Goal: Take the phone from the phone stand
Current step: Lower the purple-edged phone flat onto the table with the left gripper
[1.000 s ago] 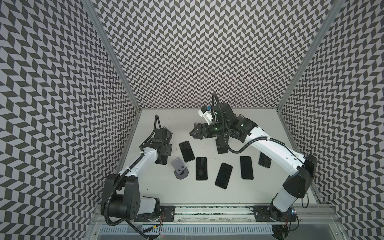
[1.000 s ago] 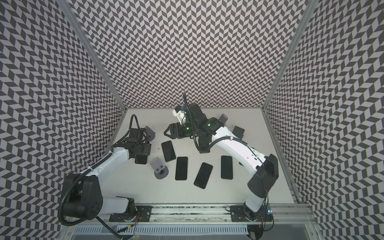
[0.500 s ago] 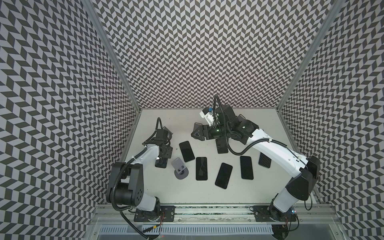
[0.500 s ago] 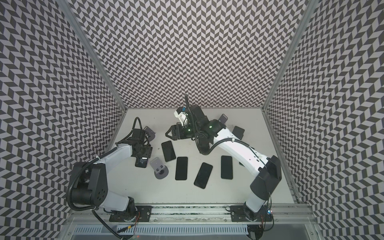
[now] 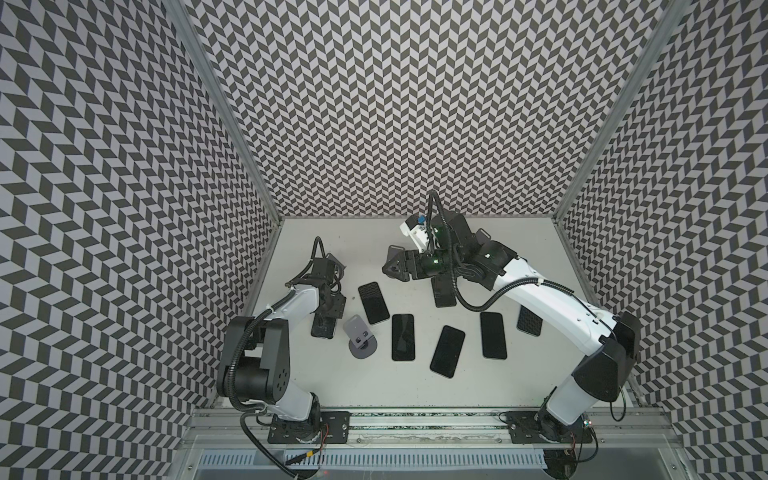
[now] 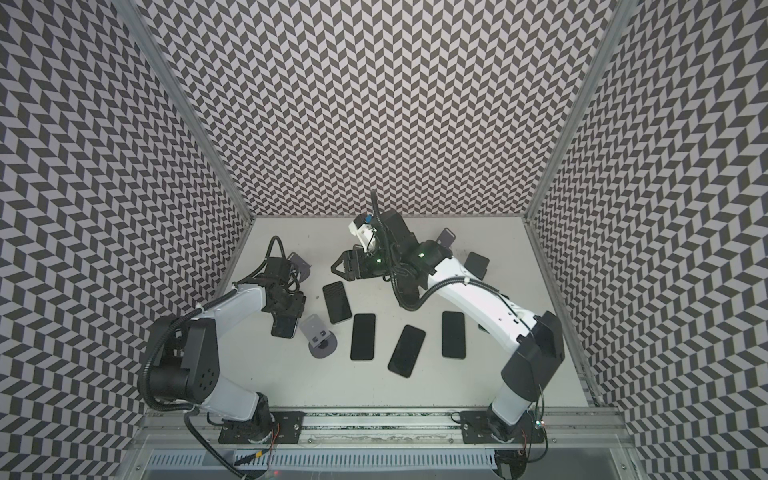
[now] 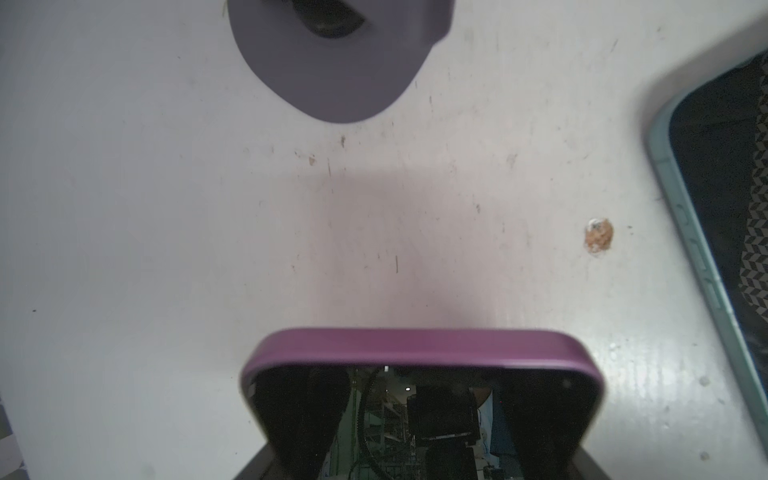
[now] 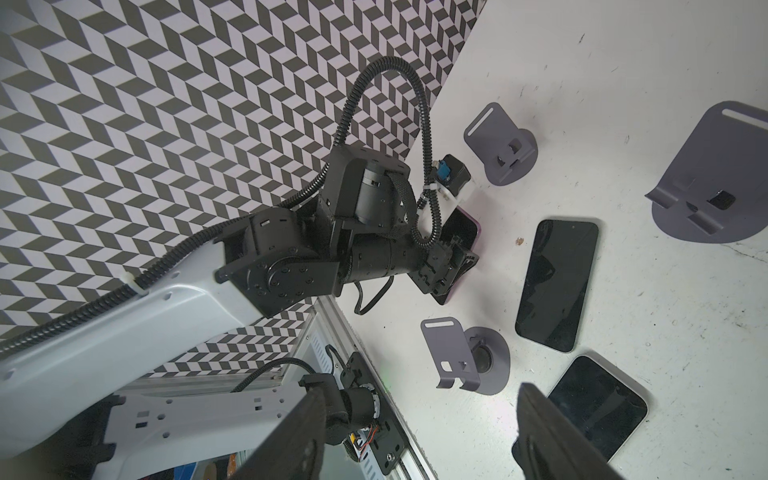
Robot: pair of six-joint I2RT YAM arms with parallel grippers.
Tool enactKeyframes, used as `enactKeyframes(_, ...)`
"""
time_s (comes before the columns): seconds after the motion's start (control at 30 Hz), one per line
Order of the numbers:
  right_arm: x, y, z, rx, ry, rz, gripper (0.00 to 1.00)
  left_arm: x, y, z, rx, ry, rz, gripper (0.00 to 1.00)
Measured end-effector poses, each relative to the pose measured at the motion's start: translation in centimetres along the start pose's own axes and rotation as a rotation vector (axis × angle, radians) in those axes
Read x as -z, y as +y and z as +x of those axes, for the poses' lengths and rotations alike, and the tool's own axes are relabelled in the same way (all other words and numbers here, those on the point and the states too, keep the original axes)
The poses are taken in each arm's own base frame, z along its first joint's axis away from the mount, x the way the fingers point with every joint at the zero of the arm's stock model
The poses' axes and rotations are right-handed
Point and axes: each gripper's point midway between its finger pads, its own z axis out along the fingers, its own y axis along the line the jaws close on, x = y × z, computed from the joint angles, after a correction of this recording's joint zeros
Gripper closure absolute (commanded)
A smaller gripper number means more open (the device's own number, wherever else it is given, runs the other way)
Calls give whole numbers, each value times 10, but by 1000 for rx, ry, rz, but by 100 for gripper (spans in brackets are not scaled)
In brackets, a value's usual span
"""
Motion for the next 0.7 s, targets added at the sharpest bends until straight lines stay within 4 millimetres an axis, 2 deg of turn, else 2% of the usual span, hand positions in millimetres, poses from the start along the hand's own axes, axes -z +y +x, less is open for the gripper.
enactKeyframes(0.7,0,2,-2,2,-6,-11,29,-4,-9,3,-44,49,71,41)
